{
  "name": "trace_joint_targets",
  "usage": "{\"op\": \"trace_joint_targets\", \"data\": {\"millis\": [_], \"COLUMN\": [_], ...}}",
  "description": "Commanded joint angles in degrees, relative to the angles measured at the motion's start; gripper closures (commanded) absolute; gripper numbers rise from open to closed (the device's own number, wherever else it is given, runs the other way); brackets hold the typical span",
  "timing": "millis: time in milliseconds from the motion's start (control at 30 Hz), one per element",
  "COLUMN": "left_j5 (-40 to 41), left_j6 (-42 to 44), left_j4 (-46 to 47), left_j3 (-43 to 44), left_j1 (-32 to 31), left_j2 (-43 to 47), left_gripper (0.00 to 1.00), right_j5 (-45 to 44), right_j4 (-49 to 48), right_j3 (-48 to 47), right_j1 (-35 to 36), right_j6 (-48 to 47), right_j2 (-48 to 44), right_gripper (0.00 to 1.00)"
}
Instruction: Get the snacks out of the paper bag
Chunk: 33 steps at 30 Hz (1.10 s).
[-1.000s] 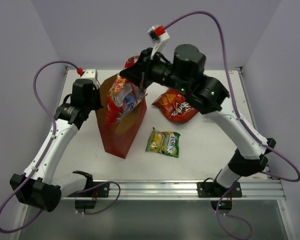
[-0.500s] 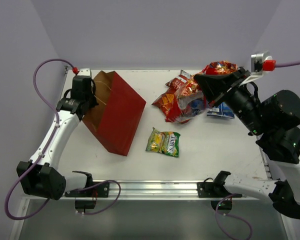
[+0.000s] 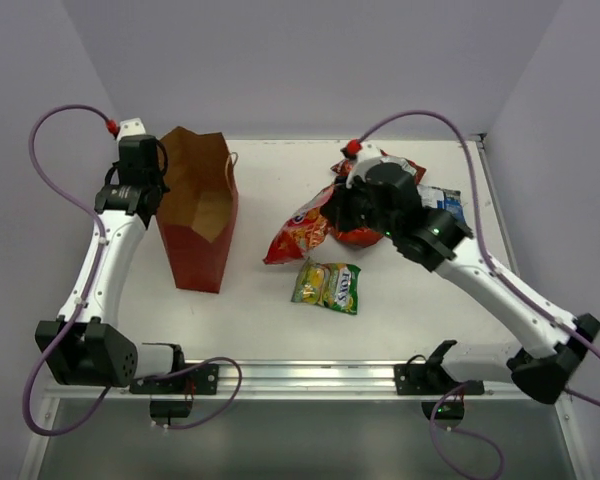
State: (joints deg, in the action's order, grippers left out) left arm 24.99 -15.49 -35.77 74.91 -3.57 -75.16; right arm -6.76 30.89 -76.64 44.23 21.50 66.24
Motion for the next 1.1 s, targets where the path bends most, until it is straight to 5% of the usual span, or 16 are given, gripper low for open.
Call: {"op": "trace_joint_targets", "data": {"millis": [0,167,433,633,733,933,1067], "left_j5": [5.1,0.1,-4.4,-6.4,-6.7,-7.0,-7.7], "left_j6": [-1.5,-4.3,-5.3,-5.0,-4.7,-4.6,-4.4], "left_j4": [4.1,6.8,8.5,7.1,5.9,6.5,7.6], "left_j3": [0.5,-3.2,-7.4,-5.3,-3.8,-3.6,-4.0], "left_j1": [3.9,10.7,11.2,11.3,11.2,11.1,11.2], "left_j2": [-0.6,-1.6,-0.6,1.0,1.2,2.7,3.4], "left_gripper": [1.00,1.00,0.92,0.70,0.60,0.60,0.60], "right_j5": [11.4,22.1,26.7,23.2,21.5,19.4,19.2], "right_j4": [-14.6,-18.4,-28.4,-28.6,-26.1,-22.5,-17.9], "right_j3": [-7.5,-16.8,1.7,12.0,11.5,8.9,-2.2], "right_j1": [0.2,0.3,-1.8,-3.9,-4.1,-5.8,-5.8], "right_j6": [3.2,4.8,7.9,6.9,5.3,6.0,4.3], "right_j2": [8.2,21.5,26.5,25.3,25.2,29.7,38.0], "right_gripper": [1.00,1.00,1.00,1.00,1.00,1.00,1.00]}}
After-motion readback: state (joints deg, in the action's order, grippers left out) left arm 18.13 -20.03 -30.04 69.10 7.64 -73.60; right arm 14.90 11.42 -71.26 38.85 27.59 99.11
